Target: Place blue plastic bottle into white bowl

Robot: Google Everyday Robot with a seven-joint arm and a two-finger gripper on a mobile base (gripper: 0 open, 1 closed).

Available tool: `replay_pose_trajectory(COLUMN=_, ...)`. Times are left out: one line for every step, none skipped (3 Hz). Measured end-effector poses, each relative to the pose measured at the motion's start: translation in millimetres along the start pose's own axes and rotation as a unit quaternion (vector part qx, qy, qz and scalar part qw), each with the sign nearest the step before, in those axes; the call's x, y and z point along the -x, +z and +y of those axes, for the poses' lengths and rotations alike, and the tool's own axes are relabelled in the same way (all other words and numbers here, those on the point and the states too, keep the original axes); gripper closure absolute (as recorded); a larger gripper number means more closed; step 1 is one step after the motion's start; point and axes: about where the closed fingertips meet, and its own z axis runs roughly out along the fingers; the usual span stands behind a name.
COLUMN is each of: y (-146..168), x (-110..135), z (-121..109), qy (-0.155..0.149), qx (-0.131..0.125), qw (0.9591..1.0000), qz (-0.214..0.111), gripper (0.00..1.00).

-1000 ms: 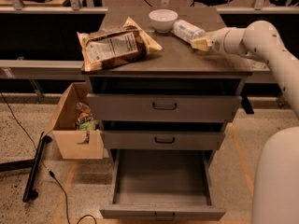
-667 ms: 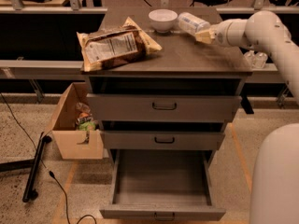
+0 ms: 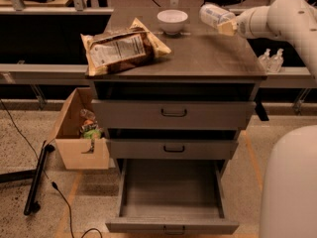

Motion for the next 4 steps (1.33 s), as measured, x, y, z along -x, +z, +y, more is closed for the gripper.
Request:
replay_pose_trajectory(y=-0.3, x=23.5, z=12.0, qy=-0.032, qx=0.028, qw=0.9989, qz=0.019, gripper=1.00)
replay_pose_trajectory(y=-0.3, x=47.8, z=35.9, qy=-0.073, qx=0.070, qw=0.9943, qz=0.033, gripper=1.00)
replay_pose_trajectory(y=0.8, x=58.8, z=48.9, qy=-0.091, qx=0.089, qw=0.9912, qz=0.036, gripper=1.00)
replay_pose_trajectory(y=7.1, x=71.5, z=56.9, qy=-0.102, qx=0.092, qw=0.9900, qz=0.030, gripper=1.00)
